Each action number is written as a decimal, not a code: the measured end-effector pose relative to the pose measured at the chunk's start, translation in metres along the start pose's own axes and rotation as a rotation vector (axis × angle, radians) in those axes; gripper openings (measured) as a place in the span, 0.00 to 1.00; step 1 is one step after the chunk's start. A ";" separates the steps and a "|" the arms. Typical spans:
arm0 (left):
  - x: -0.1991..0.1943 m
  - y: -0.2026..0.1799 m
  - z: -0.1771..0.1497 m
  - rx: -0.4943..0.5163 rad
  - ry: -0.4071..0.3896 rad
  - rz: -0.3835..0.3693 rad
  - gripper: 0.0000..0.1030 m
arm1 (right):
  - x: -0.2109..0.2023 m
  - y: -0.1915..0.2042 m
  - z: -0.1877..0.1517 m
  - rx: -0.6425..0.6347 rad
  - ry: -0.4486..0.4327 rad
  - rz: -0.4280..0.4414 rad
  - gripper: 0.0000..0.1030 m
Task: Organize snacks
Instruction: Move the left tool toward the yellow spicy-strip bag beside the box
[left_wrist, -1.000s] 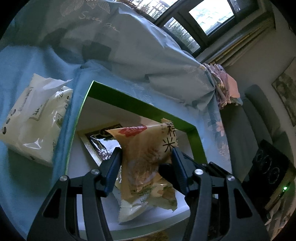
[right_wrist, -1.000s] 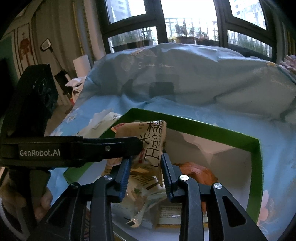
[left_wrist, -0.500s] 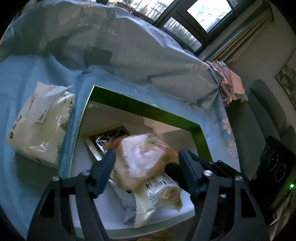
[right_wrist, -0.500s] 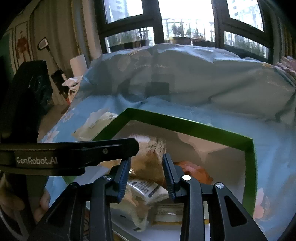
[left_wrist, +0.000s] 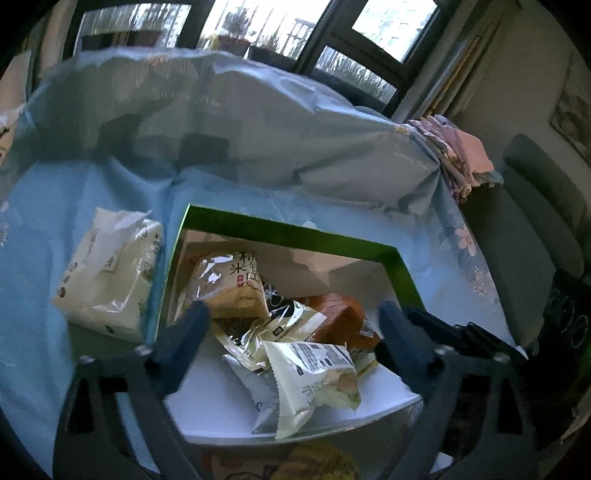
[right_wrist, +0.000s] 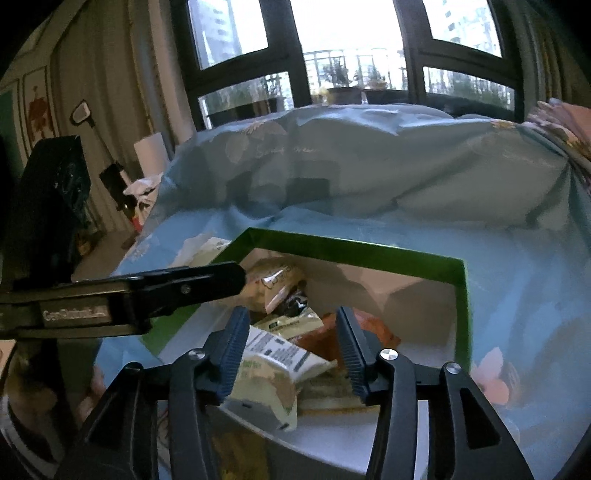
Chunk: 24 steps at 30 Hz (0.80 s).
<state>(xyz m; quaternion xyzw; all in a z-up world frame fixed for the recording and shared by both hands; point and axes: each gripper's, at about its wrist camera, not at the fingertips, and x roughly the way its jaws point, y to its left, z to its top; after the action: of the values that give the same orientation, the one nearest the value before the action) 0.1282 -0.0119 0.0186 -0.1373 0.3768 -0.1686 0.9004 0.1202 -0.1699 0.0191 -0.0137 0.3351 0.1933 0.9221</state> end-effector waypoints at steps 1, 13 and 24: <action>-0.002 -0.001 -0.001 0.007 -0.007 0.002 0.96 | -0.006 -0.001 -0.002 0.005 -0.008 0.003 0.51; -0.036 -0.027 -0.013 0.091 -0.075 0.062 0.99 | -0.052 -0.010 -0.020 0.053 -0.058 0.005 0.53; -0.052 -0.042 -0.040 0.139 -0.039 0.082 0.99 | -0.069 -0.013 -0.050 0.084 -0.009 0.025 0.53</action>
<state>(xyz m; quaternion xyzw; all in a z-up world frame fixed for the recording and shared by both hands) 0.0564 -0.0338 0.0398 -0.0620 0.3520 -0.1545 0.9211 0.0462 -0.2141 0.0221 0.0300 0.3391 0.1905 0.9208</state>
